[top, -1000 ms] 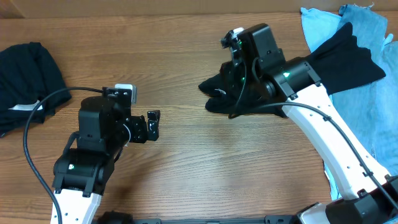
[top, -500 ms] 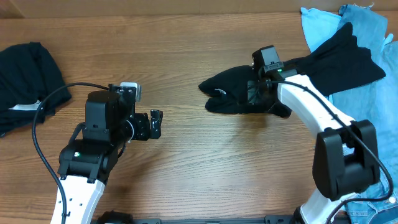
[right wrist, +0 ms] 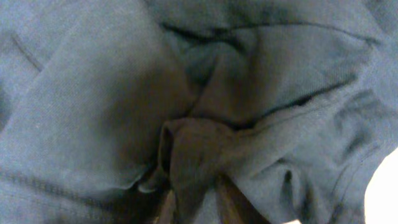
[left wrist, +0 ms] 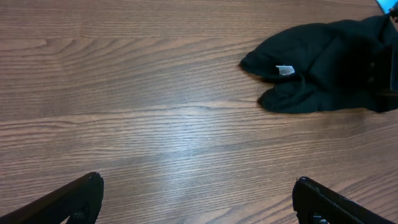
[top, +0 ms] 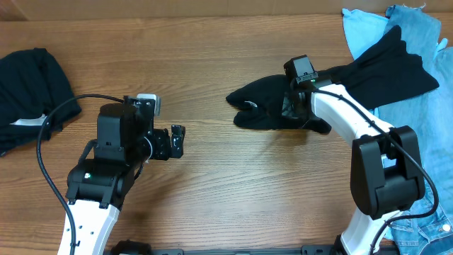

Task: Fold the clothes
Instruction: 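Pull the black shirt leftward out of the pile with the right gripper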

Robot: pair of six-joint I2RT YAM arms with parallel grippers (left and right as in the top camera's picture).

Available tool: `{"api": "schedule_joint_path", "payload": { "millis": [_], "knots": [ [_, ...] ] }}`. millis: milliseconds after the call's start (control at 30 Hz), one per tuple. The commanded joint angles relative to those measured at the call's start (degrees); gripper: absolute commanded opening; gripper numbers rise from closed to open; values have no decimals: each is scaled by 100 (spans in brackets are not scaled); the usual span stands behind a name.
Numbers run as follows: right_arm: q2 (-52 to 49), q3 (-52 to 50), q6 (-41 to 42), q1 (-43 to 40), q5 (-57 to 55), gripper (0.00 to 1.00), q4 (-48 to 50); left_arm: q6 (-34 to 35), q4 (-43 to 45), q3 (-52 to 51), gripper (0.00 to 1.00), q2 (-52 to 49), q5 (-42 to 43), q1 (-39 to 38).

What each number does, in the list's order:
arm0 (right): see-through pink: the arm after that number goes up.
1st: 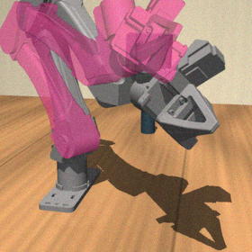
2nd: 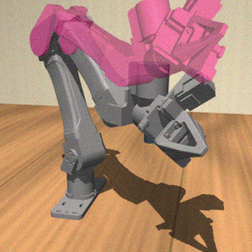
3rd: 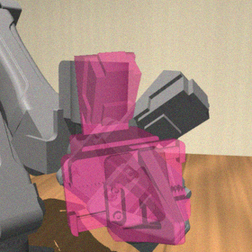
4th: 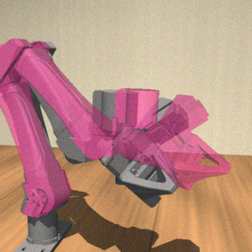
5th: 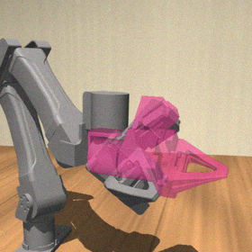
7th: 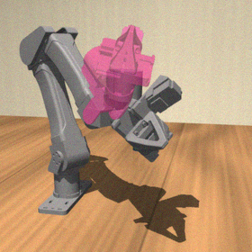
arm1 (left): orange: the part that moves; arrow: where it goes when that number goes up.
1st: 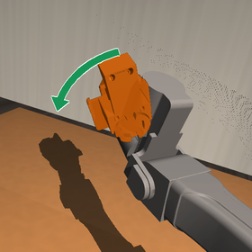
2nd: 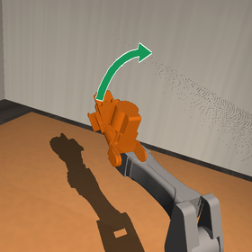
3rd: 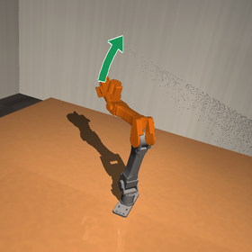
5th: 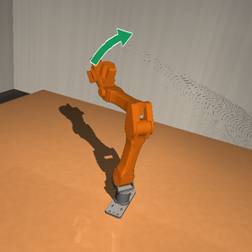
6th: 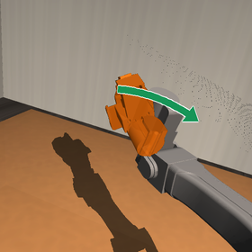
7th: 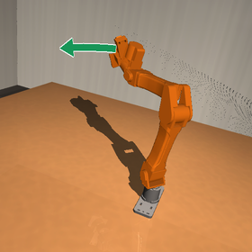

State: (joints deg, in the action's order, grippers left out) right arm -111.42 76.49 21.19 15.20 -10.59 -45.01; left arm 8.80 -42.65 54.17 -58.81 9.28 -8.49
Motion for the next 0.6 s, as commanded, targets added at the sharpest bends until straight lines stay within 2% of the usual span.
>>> {"api": "schedule_joint_path", "payload": {
  "millis": [0,133,200,267,400,500,567],
  "knots": [
    [0,0,127,-87,-59,4,-13,-107,-11,164,100,-33,87,22],
    [450,433,-332,-28,341,4,-463,-109,181,164,99,-33,199,22],
    [870,1106,-859,98,577,4,-872,-111,389,164,97,-33,420,22],
    [1392,2282,-1196,382,623,4,-1486,-155,767,164,100,-33,579,-2],
    [1574,3652,-1226,813,636,4,-2179,-743,1134,164,100,-127,184,-503],
    [1574,3980,-1224,1086,723,4,-2201,-750,1355,164,100,-472,111,-811],
    [1574,4019,-1202,1189,734,4,-2234,-538,1631,164,100,-778,581,-852]
  ]
}}
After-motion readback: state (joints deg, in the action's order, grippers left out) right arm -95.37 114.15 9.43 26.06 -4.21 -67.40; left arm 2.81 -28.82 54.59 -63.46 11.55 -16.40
